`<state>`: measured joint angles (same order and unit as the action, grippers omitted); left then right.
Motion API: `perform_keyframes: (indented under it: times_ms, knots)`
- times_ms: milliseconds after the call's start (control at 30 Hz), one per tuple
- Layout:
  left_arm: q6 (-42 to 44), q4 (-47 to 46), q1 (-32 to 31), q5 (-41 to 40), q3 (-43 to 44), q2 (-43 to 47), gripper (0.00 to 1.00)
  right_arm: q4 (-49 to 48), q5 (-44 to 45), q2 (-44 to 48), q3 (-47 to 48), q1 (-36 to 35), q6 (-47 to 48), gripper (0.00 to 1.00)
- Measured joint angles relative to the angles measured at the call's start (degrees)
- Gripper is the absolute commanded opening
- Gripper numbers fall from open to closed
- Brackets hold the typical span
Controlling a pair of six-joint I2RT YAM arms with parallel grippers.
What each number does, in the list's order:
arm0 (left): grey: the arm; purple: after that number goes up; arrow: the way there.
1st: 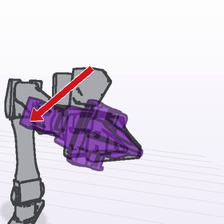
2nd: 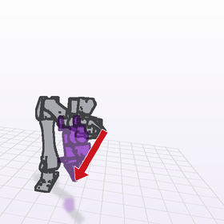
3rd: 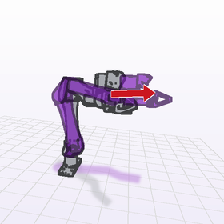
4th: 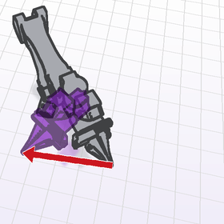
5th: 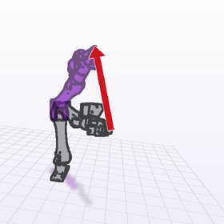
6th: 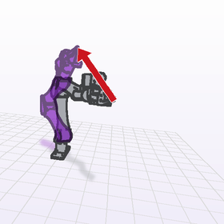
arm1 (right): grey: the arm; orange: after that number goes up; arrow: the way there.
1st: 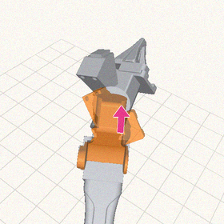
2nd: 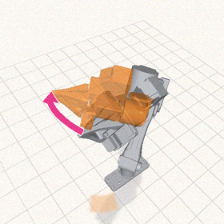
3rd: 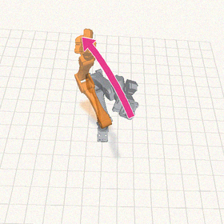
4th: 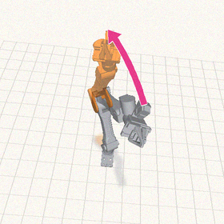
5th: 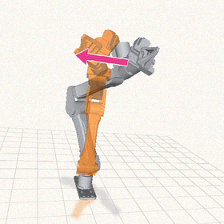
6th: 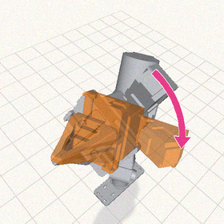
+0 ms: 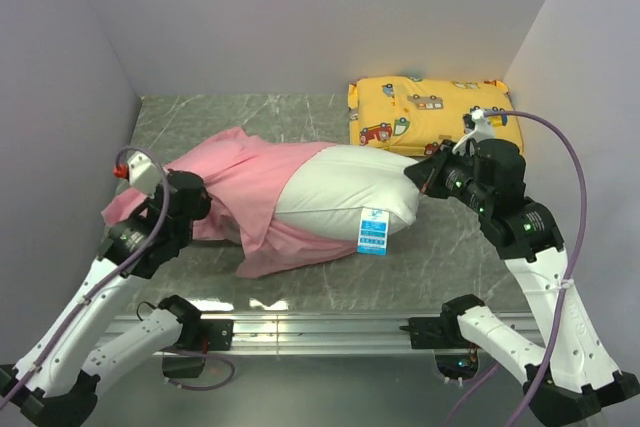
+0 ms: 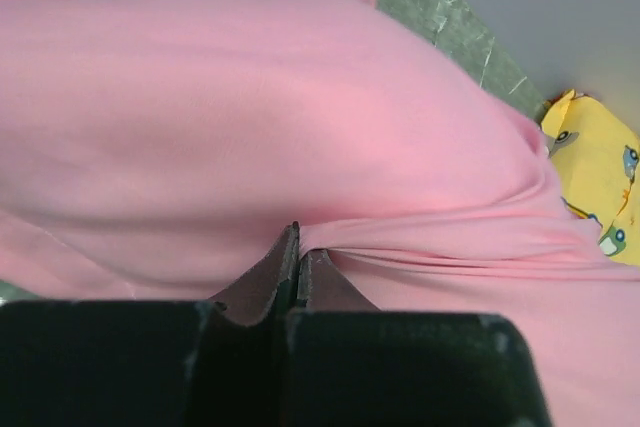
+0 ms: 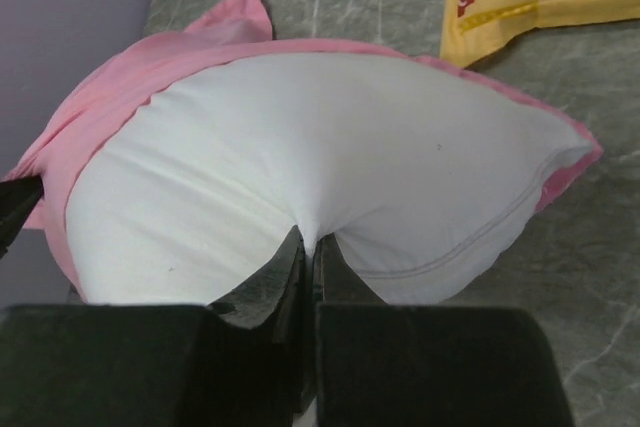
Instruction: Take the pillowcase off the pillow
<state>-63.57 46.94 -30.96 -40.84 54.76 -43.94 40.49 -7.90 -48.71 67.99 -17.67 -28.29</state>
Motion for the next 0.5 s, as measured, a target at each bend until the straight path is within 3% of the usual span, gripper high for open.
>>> perform_keyframes:
  times_ms: [233, 500]
  knots:
    - [12.02, 6.91, 1.22, 3.1, 14.4, -1.14, 0.0, -1.46, -4.04, 0.13, -3.52, 0.46, -0.68, 0.0]
    - [22.84, 7.63, 1.77, 9.05, 20.79, -6.97, 0.0, -10.99, -6.78, -5.64, -14.88, 0.94, -0.83, 0.0]
